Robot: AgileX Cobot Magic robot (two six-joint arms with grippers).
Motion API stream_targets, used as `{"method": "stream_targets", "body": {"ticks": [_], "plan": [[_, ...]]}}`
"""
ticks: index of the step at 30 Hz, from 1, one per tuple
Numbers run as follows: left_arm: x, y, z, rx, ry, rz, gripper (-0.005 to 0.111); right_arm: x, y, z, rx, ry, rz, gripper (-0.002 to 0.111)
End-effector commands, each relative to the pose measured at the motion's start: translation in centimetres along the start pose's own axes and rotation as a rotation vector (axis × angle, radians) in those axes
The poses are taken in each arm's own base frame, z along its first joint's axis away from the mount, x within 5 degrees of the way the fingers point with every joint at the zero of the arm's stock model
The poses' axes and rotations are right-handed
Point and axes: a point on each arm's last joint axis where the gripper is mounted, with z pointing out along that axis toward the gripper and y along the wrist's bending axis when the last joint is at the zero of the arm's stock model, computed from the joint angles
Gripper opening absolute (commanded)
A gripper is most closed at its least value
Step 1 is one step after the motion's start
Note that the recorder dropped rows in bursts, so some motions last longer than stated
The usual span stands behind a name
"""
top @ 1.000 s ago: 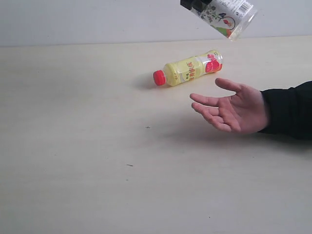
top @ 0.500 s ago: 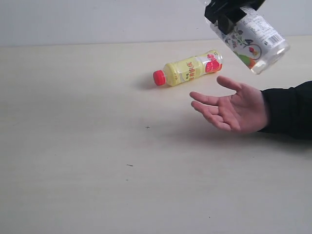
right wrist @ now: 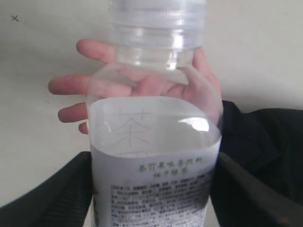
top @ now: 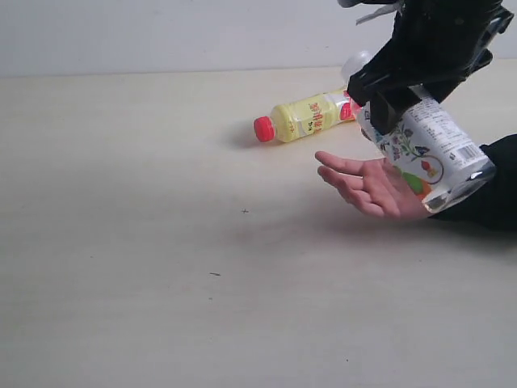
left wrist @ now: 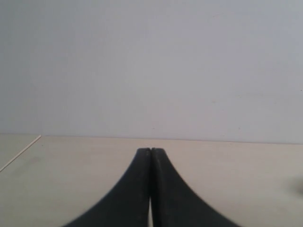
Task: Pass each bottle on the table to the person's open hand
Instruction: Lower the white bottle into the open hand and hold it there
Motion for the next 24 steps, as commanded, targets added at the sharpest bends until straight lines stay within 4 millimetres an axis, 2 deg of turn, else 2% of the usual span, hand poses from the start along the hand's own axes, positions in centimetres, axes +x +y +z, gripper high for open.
{"method": "stream_targets", "body": {"ticks": [1,8,24], "plan": [[-0.1,0.0,-0.1,-0.002,-0.011,0.009,0.0,0.4,-0.2,0.2,0.003,0.007,0.081,0.0],[-0.1,0.0,-0.1,-0.002,-0.011,0.009,0.0,0.3,-0.1,1.0,0.004,0.032,0.153,0.0],[-0.1,0.0,-0.1,-0.002,-0.011,0.009,0.0,-1.1,-0.2,7.5,0.092,0.178,0.176,0.0]]}}
